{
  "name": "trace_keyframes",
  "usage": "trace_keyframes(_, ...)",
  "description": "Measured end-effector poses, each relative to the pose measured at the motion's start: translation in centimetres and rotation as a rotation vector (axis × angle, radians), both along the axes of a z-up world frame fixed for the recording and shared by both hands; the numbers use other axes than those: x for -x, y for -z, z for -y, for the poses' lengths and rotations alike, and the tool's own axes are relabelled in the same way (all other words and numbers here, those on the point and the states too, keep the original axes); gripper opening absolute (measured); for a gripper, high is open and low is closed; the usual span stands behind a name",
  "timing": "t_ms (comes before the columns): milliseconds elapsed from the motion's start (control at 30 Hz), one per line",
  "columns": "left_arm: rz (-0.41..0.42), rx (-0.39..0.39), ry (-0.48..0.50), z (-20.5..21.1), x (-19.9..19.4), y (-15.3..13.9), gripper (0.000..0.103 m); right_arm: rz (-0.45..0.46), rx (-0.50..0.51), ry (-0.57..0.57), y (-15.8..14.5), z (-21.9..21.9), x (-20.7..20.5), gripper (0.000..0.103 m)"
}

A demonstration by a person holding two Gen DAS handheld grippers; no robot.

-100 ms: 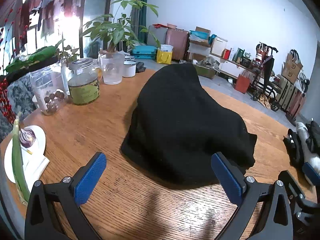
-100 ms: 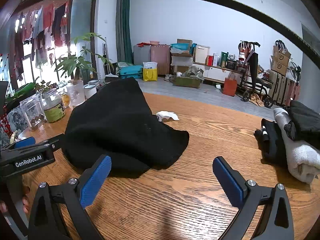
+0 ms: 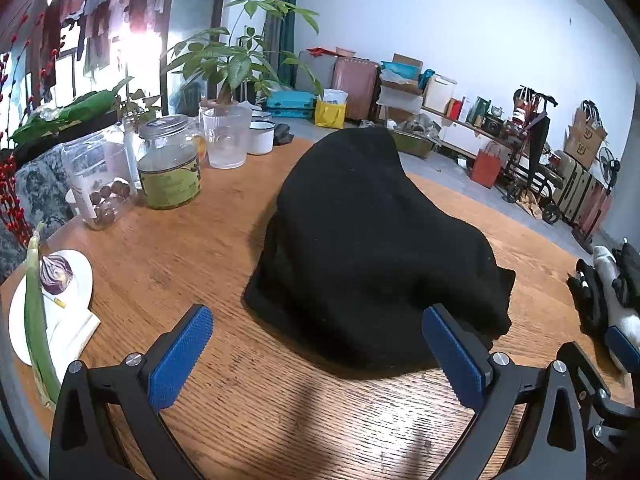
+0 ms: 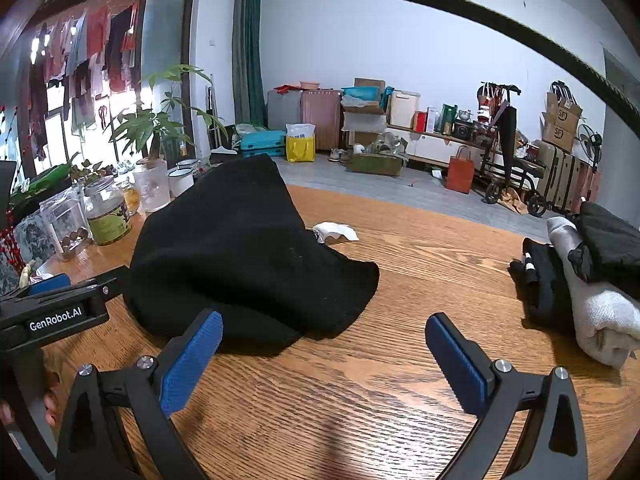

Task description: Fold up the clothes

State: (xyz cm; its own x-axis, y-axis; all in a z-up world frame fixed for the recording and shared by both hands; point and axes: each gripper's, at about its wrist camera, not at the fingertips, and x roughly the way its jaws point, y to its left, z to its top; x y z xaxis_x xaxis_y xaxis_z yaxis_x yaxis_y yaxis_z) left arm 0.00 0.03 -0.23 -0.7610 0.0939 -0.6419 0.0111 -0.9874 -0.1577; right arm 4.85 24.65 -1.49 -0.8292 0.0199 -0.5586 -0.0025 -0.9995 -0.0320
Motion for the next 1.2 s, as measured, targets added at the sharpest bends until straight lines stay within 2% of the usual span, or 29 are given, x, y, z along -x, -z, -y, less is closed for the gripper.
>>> trace_keyframes(133, -0.002, 0.020, 0.003, -0.5, -0.2, 0.0, 0.103, -0.001, -0.008, 0.000, 0.3, 0.1, 0.2, 0.103)
trace_keyframes(400, 0.000, 0.010, -0.006, -0.3, -0.3, -0.5, 0.103, 0.008, -0.005, 0.002, -0.1, 0.4, 0.1, 0.103)
trace_keyframes(833, 0.009, 0.006, -0.010, -0.2, -0.2, -0.1, 0.103, 0.045, 0.008, 0.006, 1.4, 0.4, 0.9, 0.103)
trace_keyframes(1000, 0.009, 0.023, -0.046, 0.0, -0.1, 0.2, 0.103, 0.072, 0.024, 0.014, 1.8, 0.2, 1.3, 0.103)
trace_keyframes(1133, 0.053, 0.008, -0.059, 0.4, 1.4, 1.1, 0.103, 0.101, 0.021, 0.019, 2.6, 0.0, 2.6, 0.103)
trace_keyframes(1200, 0.071, 0.033, -0.060, 0.2, 2.9, 1.5, 0.103, 0.126, 0.015, 0.013, 3.1, 0.2, 4.0, 0.103)
